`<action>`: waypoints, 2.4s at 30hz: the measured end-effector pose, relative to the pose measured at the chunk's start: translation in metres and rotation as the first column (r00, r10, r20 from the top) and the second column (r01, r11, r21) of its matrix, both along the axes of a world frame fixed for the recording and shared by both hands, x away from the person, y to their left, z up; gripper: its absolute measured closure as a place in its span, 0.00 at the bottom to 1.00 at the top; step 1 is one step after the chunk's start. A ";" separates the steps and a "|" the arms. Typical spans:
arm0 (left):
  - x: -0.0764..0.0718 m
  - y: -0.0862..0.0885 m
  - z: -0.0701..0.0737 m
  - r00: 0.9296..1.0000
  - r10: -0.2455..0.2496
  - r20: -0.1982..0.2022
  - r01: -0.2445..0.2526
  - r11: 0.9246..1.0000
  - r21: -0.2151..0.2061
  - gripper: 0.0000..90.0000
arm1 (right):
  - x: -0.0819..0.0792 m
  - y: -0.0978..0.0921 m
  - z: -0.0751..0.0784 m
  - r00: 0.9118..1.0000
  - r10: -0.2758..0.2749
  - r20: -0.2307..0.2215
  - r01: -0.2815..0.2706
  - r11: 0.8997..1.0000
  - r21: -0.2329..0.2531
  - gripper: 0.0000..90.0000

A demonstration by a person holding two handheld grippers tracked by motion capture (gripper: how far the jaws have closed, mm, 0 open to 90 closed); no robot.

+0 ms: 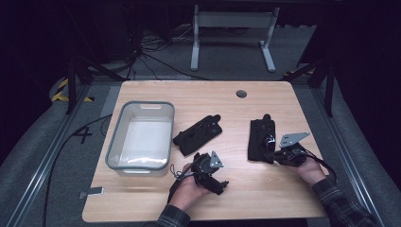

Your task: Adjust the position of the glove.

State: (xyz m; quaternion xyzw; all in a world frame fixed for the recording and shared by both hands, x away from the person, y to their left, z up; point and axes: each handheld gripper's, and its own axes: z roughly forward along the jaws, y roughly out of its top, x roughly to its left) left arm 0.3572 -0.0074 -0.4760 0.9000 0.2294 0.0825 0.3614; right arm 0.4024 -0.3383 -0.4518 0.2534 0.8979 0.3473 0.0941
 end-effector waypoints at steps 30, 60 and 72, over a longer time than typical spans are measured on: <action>0.000 0.000 0.000 1.000 0.003 0.001 -0.003 1.000 0.000 0.00 | -0.048 -0.024 0.001 0.998 0.036 -0.055 -0.035 0.999 0.007 1.00; -0.002 0.000 0.000 1.000 0.005 0.001 -0.005 1.000 -0.001 0.00 | -0.081 -0.038 0.013 0.999 0.039 -0.029 -0.037 0.997 0.074 0.79; -0.002 0.000 0.000 1.000 0.005 0.000 -0.005 1.000 -0.001 0.00 | -0.058 -0.075 -0.001 0.981 -0.194 0.015 0.194 0.981 0.027 0.25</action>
